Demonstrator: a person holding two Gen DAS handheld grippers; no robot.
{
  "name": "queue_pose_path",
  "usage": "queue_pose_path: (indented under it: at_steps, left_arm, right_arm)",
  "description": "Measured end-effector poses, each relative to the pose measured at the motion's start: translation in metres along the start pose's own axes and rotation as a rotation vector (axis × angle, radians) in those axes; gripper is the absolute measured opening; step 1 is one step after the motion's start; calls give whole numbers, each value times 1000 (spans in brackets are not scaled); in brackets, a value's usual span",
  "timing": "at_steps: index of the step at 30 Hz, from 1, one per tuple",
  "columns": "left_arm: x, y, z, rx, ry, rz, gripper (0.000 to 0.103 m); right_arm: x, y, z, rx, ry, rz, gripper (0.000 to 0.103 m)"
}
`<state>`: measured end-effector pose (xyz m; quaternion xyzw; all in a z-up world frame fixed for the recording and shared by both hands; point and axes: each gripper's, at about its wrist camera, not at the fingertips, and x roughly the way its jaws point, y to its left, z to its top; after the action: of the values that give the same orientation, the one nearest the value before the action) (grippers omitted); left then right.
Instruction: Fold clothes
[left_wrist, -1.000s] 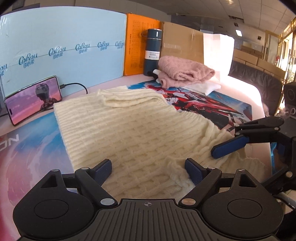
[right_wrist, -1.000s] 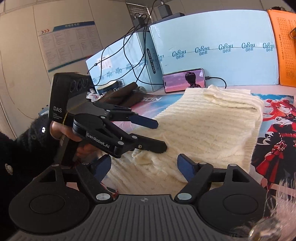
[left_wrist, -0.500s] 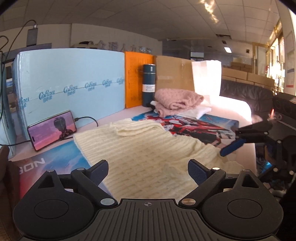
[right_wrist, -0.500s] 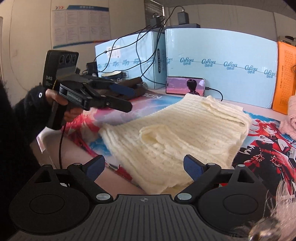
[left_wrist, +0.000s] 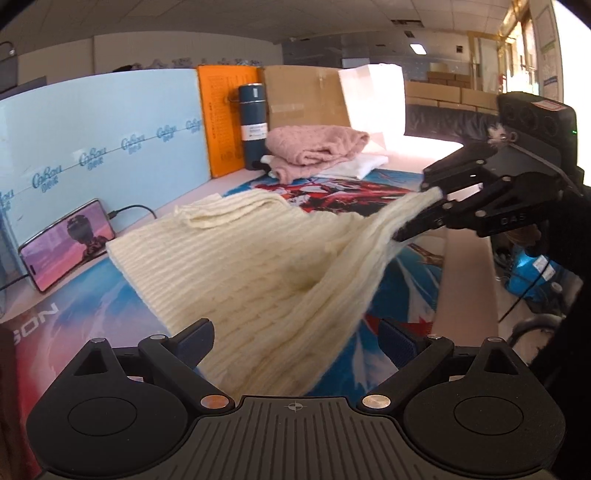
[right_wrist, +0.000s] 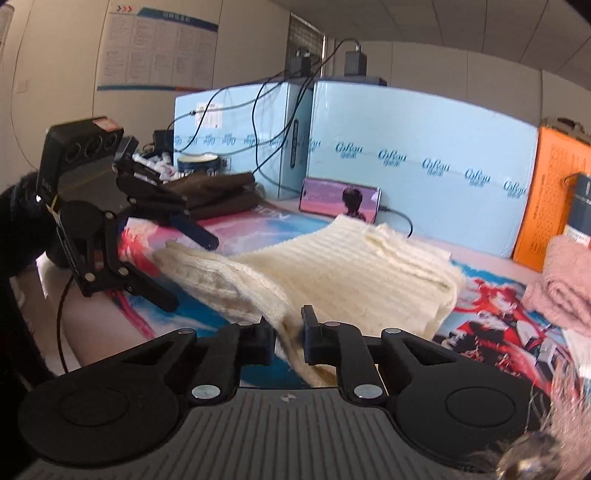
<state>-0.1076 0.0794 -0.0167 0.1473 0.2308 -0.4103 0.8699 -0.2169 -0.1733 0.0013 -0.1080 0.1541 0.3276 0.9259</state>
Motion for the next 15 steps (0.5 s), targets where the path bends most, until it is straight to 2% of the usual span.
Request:
queue_pose_path:
  at_steps: [4,6,7,8,10,11,12,13,14,15]
  left_arm:
    - [8,22,6,-128,-57,-14,94]
    - [13,34,11,-201,-86,-19,66]
    - [15,40,12,-235,-100,-19,42]
    - [18,45,14,-266,-112,-17,32]
    - [25,53,17,-319,-121,-13,24]
    - [29,56,18,-342,-116,-6,23]
    - [33,58,19,-352,-108,7,23]
    - [38,59,20,-357,-97,22,23]
    - [41,60,20,-363,-84,35,23]
    - [43,61,21,-371,-72,46,23]
  right_arm:
    - [6,-12,13,-4,-93,-60,12]
    - [13,-22,18,15,-112,-88,12]
    - [14,-23,18,25,-117,-104,12]
    - [16,-25,19,35,-122,-121,12]
    - [18,-29,20,55,-131,-154,12]
    - [20,-31,20,65,-136,-171,13]
    - [21,-32,21,75,-140,-188,28]
    - [22,-34,21,85,-145,-205,50]
    - [23,-36,21,95,-150,-221,55]
    - [25,-38,22,105,-154,-238,55]
